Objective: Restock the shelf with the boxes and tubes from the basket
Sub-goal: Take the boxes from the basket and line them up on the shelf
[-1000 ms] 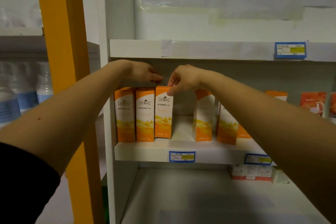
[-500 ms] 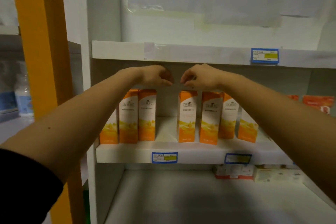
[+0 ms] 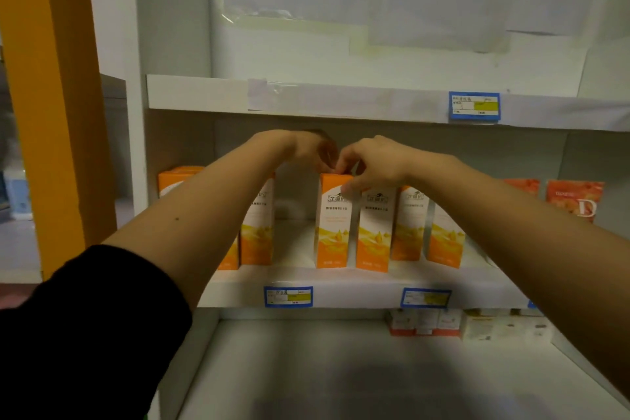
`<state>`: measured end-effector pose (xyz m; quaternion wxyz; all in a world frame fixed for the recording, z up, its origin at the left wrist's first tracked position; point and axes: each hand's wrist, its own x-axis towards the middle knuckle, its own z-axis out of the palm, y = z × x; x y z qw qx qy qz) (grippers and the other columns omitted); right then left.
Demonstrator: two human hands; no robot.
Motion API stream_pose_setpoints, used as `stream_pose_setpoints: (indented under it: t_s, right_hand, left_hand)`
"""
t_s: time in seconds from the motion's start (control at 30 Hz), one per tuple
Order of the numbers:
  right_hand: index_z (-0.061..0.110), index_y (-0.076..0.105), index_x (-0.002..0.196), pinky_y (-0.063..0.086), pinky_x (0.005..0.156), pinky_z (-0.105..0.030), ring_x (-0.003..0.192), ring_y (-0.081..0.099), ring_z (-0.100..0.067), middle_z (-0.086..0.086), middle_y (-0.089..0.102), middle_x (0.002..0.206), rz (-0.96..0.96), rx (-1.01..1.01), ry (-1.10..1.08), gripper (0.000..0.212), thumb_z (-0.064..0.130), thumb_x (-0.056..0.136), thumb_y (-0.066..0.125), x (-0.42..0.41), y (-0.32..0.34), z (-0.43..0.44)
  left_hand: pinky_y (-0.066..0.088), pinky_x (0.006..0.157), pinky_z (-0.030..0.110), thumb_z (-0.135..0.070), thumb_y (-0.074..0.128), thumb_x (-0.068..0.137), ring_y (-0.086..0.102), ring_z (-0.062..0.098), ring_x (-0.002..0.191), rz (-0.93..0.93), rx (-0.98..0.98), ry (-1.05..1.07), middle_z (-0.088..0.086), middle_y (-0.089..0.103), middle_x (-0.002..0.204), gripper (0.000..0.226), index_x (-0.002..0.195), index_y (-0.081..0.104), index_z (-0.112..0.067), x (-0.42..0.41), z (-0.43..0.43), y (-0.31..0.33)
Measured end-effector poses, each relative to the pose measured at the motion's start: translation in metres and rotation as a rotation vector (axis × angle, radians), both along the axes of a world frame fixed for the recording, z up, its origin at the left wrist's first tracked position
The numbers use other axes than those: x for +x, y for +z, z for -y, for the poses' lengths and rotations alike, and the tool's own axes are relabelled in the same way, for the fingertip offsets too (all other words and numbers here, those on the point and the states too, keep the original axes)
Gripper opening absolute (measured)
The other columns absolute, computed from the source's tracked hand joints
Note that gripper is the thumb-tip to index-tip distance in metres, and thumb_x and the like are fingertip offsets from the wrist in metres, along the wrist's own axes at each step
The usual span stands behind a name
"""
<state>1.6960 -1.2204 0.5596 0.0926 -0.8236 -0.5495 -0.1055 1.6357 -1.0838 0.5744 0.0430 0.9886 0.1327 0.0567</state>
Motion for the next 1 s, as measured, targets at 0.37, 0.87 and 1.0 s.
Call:
stream_pose_setpoints:
  t_s: [0.37, 0.87, 1.0]
  right_hand:
    - [0.026, 0.057, 0.094, 0.053, 0.089, -0.043, 0.102, 0.058, -0.024, -0.002, 0.061, 0.113, 0.045, -0.003, -0.005, 0.018, 0.027, 0.08, 0.068, -0.003, 0.002, -0.01]
    - [0.015, 0.055, 0.125, 0.049, 0.089, -0.032, 0.108, 0.057, -0.023, -0.006, 0.059, 0.123, 0.059, -0.132, -0.041, 0.037, 0.027, 0.09, 0.056, -0.011, 0.006, -0.017]
    - [0.016, 0.058, 0.124, 0.047, 0.088, -0.03, 0.109, 0.056, -0.021, -0.005, 0.06, 0.122, 0.048, -0.117, -0.024, 0.037, 0.029, 0.089, 0.057, -0.019, 0.01, -0.021]
  left_hand:
    - [0.041, 0.103, 0.035, -0.036, 0.059, 0.086, 0.051, 0.021, 0.12, 0.015, -0.002, 0.077, 0.002, 0.056, 0.128, 0.045, 0.127, 0.049, -0.019, -0.024, -0.024, 0.008]
    - [0.049, 0.096, 0.041, -0.033, 0.061, 0.084, 0.056, 0.024, 0.109, 0.044, -0.087, 0.133, -0.001, 0.058, 0.117, 0.022, 0.105, 0.053, -0.031, -0.045, -0.05, -0.004]
    - [0.046, 0.1, 0.043, -0.037, 0.054, 0.089, 0.056, 0.023, 0.111, -0.008, -0.069, 0.148, -0.001, 0.057, 0.118, 0.032, 0.118, 0.054, -0.026, -0.048, -0.043, 0.001]
